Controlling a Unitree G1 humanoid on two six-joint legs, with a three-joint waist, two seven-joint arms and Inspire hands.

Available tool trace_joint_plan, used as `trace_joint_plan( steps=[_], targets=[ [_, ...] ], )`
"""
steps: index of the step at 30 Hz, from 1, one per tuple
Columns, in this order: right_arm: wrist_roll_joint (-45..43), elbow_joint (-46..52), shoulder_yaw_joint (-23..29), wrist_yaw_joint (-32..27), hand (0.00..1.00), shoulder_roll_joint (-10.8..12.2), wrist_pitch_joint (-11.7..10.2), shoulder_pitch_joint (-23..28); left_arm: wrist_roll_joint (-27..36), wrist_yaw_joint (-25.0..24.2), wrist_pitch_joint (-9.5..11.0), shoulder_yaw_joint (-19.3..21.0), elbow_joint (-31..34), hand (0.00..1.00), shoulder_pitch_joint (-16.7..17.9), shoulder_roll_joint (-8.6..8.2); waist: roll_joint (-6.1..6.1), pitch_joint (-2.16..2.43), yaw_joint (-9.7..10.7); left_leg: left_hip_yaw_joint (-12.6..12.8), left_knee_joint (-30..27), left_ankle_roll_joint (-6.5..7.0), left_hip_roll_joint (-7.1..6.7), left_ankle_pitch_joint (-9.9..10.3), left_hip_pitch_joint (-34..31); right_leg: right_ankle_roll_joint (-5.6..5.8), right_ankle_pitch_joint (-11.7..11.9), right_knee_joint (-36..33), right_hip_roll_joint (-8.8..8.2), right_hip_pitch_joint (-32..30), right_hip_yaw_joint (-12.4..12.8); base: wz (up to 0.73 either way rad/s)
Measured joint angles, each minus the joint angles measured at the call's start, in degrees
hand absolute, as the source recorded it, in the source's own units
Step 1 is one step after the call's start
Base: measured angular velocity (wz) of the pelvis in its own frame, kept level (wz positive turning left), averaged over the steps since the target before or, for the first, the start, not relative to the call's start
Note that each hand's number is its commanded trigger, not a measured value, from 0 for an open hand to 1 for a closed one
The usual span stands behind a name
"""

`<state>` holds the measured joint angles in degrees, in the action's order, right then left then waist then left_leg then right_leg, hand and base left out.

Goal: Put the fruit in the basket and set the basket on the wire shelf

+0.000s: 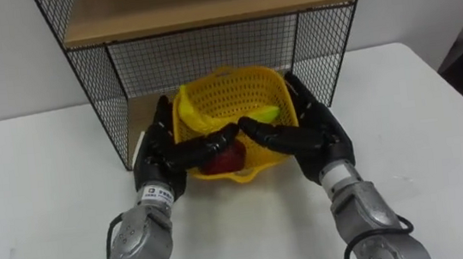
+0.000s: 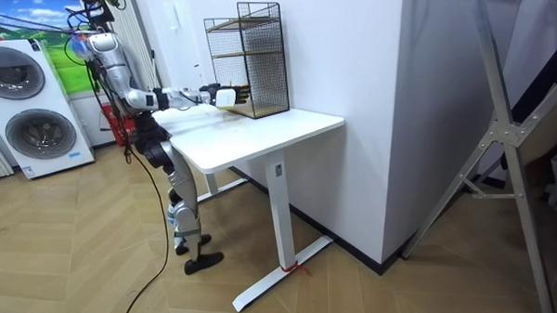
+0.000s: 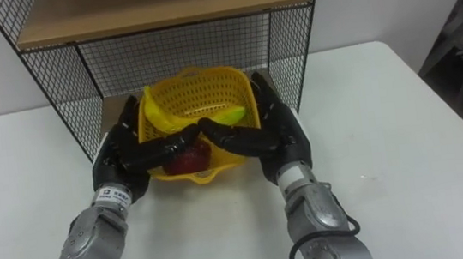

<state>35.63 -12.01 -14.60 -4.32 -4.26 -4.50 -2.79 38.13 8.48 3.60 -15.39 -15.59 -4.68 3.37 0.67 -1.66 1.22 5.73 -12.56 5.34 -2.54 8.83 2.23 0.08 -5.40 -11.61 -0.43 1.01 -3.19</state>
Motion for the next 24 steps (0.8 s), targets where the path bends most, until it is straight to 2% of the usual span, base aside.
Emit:
trace_joint_plan(
  steps=[2,5,9,11,16,18,19,21,23,24],
  targets=[
    [-0.18,-1.3,0.16,-1.16,0.0,0.53,1.42,-1.79,0.02,0.98,-1.14,0.59,-0.16,0.0,-1.04,-0.26,0.19,0.01,0.08,-0.17,-0.03,0.0,-0.04,-0.01,-0.31,0.01,0.0,-0.07,-0.09,-0.1,-0.14,0.0],
    [-0.12,-1.32,0.26,-3.2,0.0,1.08,1.64,-3.94,-0.09,2.55,-1.22,0.76,-0.13,0.0,-3.08,-0.59,0.32,0.04,0.1,-0.34,-0.09,0.14,-0.08,-0.12,-0.55,-0.36,0.25,-0.02,-0.07,-0.16,-0.33,0.06],
    [-0.2,-3.32,0.87,-5.54,0.0,1.89,1.64,-9.65,-0.08,4.8,-1.61,2.64,-0.15,0.0,-7.66,-1.85,0.42,0.04,-0.05,-0.4,-0.05,0.36,-0.03,-0.56,-0.41,-0.54,0.8,0.86,0.03,0.4,-0.38,0.02],
    [0.3,-4.94,1.38,-6.65,0.0,2.23,2.08,-13.05,0.0,6.91,-2.96,3.86,-0.15,0.0,-10.79,-2.53,0.45,0.07,-0.11,-0.46,0.18,0.35,-0.06,-0.55,-0.19,-0.48,0.88,1.13,0.08,0.59,-0.2,0.0],
    [0.19,-7.95,2.54,-7.7,0.0,2.4,3.78,-18.84,-0.02,10.0,-5.32,5.24,-0.54,0.0,-15.03,-3.2,0.44,0.1,-0.1,-0.28,0.5,0.37,-0.06,-0.57,-0.08,-0.51,1.04,1.15,0.04,0.53,-0.37,0.0],
    [0.0,-7.96,2.99,-8.61,0.0,2.36,4.95,-19.72,-0.06,10.77,-6.4,5.83,-1.11,0.0,-15.86,-3.42,0.41,0.24,-0.3,-0.27,0.54,0.4,-0.07,-0.6,-0.22,-0.51,1.05,1.12,0.0,0.31,-0.41,0.0],
    [-0.01,-7.96,3.09,-9.12,0.0,2.25,5.64,-20.32,-0.07,11.3,-7.44,6.41,-1.15,0.0,-16.17,-3.5,0.4,0.67,-0.2,-0.26,0.48,0.4,-0.06,-0.61,-0.62,-0.53,1.08,1.03,0.0,-0.08,-0.37,0.0],
    [0.01,-9.36,3.83,-9.48,0.0,2.4,6.46,-22.4,-0.04,11.63,-8.77,7.56,-1.72,0.0,-17.78,-3.63,0.39,0.67,-0.17,-0.19,0.43,0.4,-0.04,-0.62,-0.62,-0.54,1.22,1.02,0.05,-0.14,-0.2,0.0],
    [0.01,-11.45,4.79,-9.78,0.0,2.73,6.77,-25.22,-0.07,11.98,-9.23,8.56,-4.08,0.0,-21.32,-3.67,0.38,0.66,-0.41,-0.08,0.28,0.4,0.0,-0.87,-0.56,-0.58,1.51,1.07,0.12,-0.02,-0.09,-0.04],
    [0.26,-11.91,4.81,-9.9,0.0,2.78,6.77,-25.78,-0.05,12.15,-9.31,8.71,-4.55,0.0,-22.01,-3.63,0.38,0.66,-0.37,-0.07,0.28,0.4,0.0,-0.88,-0.52,-0.59,1.52,1.07,0.11,-0.01,-0.09,0.0]
  ],
)
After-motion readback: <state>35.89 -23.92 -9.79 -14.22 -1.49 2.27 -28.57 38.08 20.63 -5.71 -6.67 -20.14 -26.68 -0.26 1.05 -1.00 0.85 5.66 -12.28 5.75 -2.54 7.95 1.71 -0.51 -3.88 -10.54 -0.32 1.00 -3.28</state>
